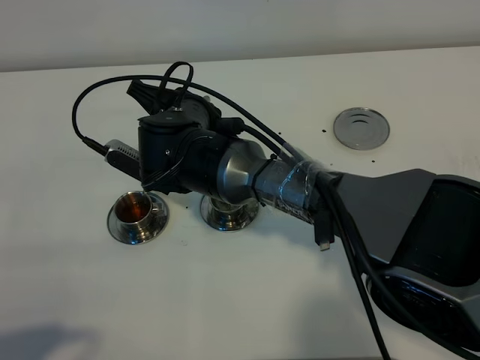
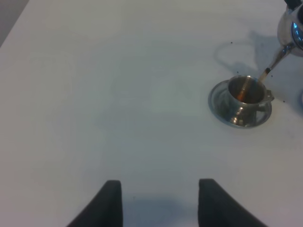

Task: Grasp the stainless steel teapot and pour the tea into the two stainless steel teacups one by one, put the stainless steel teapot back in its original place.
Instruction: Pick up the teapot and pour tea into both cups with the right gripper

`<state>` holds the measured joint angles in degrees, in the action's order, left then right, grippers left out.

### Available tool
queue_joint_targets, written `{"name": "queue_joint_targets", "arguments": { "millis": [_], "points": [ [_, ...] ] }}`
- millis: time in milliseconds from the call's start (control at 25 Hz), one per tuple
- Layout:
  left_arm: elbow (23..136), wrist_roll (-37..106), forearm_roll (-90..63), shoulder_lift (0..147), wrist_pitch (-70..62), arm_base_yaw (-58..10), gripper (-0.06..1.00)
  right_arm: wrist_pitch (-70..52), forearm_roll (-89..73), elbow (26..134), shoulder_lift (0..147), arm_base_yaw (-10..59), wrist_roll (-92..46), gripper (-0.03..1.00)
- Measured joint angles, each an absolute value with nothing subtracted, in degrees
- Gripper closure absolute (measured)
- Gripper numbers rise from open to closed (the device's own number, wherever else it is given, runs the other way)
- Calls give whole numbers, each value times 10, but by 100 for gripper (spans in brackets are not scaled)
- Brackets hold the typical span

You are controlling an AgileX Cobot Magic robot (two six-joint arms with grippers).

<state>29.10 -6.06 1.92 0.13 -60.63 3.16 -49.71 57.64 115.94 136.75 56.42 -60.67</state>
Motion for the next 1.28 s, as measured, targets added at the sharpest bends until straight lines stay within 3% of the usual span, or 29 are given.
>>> {"name": "queue_joint_targets", "arguments": {
  "millis": [1280],
  "points": [
    [291, -59, 19, 1, -606, 32, 54, -497, 579, 1159, 1368, 573, -607, 79]
  ]
}}
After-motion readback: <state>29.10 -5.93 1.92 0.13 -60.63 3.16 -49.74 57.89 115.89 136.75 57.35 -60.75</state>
